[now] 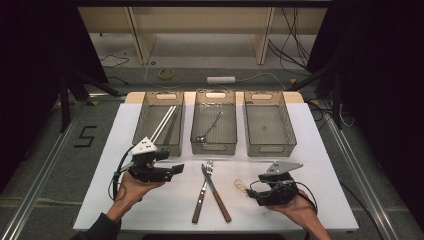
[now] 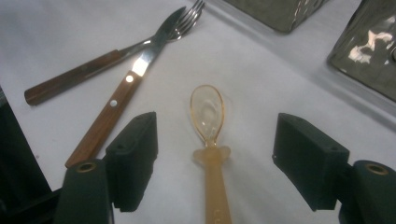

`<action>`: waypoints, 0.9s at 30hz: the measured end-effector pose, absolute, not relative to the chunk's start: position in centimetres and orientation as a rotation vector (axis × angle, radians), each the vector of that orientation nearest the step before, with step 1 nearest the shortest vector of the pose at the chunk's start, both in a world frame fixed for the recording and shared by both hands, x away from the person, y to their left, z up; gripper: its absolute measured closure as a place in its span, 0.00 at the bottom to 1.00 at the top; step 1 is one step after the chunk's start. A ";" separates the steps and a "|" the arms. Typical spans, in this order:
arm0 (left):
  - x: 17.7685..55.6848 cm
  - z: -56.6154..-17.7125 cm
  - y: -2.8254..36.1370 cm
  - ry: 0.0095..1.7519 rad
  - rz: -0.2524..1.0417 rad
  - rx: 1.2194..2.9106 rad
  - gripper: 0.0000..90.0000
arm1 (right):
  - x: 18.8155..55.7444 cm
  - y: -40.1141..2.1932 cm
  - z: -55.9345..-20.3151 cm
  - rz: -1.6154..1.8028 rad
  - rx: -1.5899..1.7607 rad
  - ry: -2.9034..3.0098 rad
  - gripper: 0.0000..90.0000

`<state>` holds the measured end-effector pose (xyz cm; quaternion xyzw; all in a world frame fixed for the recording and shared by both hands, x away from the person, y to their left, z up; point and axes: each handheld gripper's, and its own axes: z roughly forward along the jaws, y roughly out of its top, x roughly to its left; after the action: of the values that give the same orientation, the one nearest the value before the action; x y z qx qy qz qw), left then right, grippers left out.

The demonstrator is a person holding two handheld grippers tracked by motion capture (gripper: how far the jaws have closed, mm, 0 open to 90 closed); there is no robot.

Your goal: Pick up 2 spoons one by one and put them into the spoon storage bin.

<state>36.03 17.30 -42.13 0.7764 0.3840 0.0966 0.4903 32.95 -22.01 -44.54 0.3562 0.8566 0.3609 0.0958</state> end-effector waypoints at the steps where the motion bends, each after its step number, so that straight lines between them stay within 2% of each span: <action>1: 35.9 -42.2 17.3 0.934 0.233 1.887 0.23 | 33.0 -22.0 -44.6 1.057 1.061 2.544 0.37; 27: 33.0 -42.6 17.5 0.877 0.329 1.925 0.23 | 33.5 -21.3 -46.2 0.704 1.096 2.727 0.65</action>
<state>32.97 17.49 -42.61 0.7889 0.3595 0.1347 0.4799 33.53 -21.31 -46.19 0.3621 0.9007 0.2325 0.0597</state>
